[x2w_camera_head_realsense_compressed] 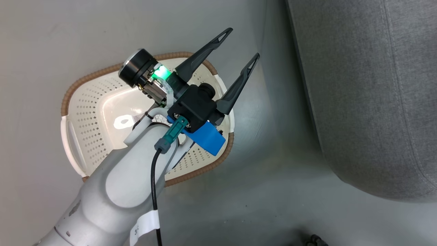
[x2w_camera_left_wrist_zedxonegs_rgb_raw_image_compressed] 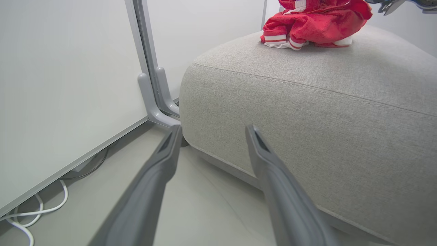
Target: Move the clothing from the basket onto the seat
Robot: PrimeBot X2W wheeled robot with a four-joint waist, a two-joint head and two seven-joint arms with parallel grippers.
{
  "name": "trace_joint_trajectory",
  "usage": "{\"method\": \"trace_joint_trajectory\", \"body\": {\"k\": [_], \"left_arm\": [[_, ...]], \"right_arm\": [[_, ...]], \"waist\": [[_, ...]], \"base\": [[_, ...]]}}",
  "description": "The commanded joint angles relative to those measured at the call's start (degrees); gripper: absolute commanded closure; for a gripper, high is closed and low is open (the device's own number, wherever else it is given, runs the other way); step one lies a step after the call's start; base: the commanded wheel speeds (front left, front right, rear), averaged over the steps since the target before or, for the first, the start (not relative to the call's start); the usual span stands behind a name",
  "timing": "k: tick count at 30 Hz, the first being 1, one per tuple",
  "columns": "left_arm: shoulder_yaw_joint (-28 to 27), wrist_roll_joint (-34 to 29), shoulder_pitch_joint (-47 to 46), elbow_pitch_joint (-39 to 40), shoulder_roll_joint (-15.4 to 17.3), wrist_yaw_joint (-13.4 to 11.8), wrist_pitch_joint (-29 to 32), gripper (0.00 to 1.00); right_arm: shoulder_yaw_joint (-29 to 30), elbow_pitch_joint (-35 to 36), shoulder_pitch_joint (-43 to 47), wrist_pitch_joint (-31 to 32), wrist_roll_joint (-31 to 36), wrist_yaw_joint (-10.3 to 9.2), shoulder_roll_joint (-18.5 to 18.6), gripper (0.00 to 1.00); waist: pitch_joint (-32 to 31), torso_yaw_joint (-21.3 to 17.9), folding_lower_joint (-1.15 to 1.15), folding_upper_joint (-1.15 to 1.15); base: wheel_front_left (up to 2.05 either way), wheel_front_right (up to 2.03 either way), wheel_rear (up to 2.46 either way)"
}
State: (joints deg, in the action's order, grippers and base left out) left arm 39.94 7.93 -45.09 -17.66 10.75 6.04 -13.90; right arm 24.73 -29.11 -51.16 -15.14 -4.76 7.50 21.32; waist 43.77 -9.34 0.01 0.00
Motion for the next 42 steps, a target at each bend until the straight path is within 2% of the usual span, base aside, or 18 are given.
{"method": "trace_joint_trajectory", "body": {"k": [1, 11, 15, 22, 29, 42], "left_arm": [[-0.1, 0.1, -0.7, -0.3, 0.2, -0.4, -0.4, 0.00], [-1.1, 2.4, 3.2, -2.4, -1.6, -1.4, -1.3, 0.00], [-3.1, 3.6, 6.4, -1.0, -2.1, -2.1, -1.3, 0.00], [-8.0, 5.0, 13.8, 0.9, -1.8, -3.3, -1.4, 0.00], [-15.3, 5.3, 20.7, 3.3, -1.8, -4.7, -1.4, 0.00], [-29.0, 3.4, 33.2, 5.8, -3.2, -4.2, -1.4, 0.00]], "right_arm": [[0.8, 0.8, 2.0, 0.0, -0.2, -0.01, -0.5, 0.00], [3.6, 9.7, 17.3, 0.0, 0.1, -0.01, -5.4, 0.00], [2.5, 13.7, 23.3, 0.0, 0.8, -0.01, -7.7, 0.00], [-5.0, 21.3, 30.3, 0.0, 0.7, -0.01, -9.9, 0.00], [-12.6, 25.3, 35.2, 0.0, 1.1, -0.01, -11.6, 0.00], [-19.5, 24.9, 43.2, 0.0, 0.6, -0.01, -14.7, 0.00]], "waist": [[-0.7, 0.0, -0.01, 0.00], [-9.7, 0.5, -0.01, 0.00], [-14.4, 0.5, -0.01, 0.00], [-23.2, 1.5, -0.01, 0.00], [-30.2, 4.4, -0.01, 0.00], [-39.6, 9.8, -0.01, 0.00]], "base": [[0.00, 0.00, 0.00], [0.00, 0.00, 0.00], [0.00, 0.00, 0.00], [0.00, 0.00, 0.00], [0.00, 0.00, 0.00], [0.00, 0.00, 0.00]]}}
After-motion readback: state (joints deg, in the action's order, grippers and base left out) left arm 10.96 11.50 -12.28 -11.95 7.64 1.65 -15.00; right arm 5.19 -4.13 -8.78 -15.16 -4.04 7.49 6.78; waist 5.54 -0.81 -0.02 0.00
